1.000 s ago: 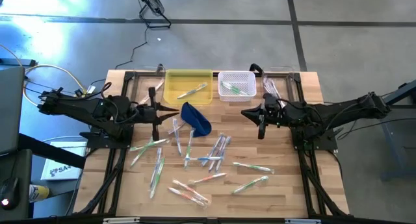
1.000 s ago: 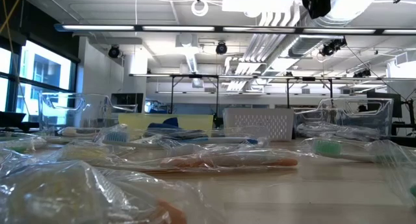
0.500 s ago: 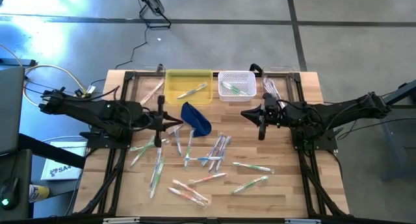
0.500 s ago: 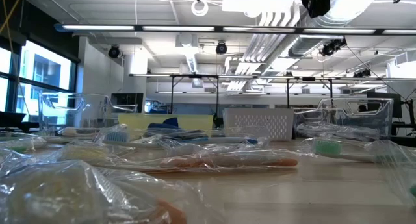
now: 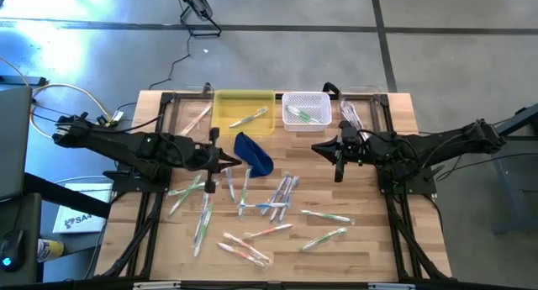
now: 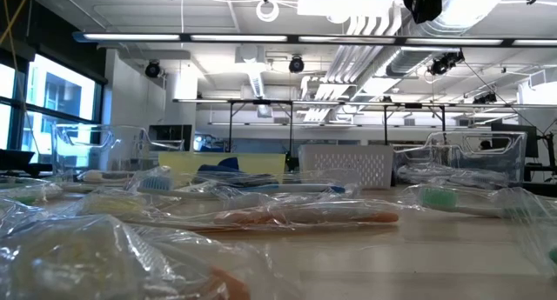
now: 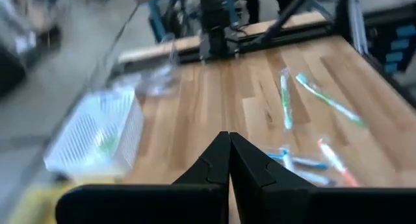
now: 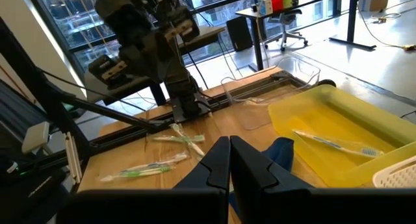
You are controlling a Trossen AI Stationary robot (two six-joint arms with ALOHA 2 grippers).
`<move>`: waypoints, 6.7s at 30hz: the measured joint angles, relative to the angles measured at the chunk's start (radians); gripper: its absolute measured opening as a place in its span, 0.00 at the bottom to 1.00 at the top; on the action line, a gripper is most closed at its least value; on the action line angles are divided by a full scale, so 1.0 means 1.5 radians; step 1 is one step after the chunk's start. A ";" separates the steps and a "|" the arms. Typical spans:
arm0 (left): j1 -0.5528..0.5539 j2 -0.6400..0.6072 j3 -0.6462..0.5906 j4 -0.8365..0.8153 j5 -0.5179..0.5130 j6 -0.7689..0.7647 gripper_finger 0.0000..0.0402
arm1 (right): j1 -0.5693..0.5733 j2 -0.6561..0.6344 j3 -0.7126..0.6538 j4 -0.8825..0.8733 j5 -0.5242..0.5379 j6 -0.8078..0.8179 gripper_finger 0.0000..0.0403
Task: Pick & Place Toothbrushes
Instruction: Put the blue toothbrush into the yellow bin
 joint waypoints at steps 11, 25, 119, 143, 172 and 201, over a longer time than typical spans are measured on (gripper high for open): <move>0.000 0.000 0.000 -0.161 -0.011 -0.392 0.00 | 0.000 0.000 0.000 0.000 0.002 0.000 0.01; 0.000 0.021 -0.001 -0.379 -0.017 -0.658 0.00 | 0.000 0.006 0.000 -0.001 0.032 0.000 0.01; 0.000 0.434 0.000 -0.242 0.035 -0.978 0.41 | 0.000 0.006 0.000 -0.157 -0.031 0.017 0.01; 0.000 0.435 0.000 -0.242 0.059 -0.995 0.11 | 0.000 0.006 0.000 -0.176 -0.033 0.012 0.01; 0.062 0.401 0.357 -0.477 -0.144 -0.589 0.02 | 0.000 0.006 0.000 -0.199 -0.153 0.014 0.01; 0.569 0.581 0.477 -0.551 0.063 0.204 0.02 | 0.000 0.006 0.000 -0.167 -0.017 0.038 0.01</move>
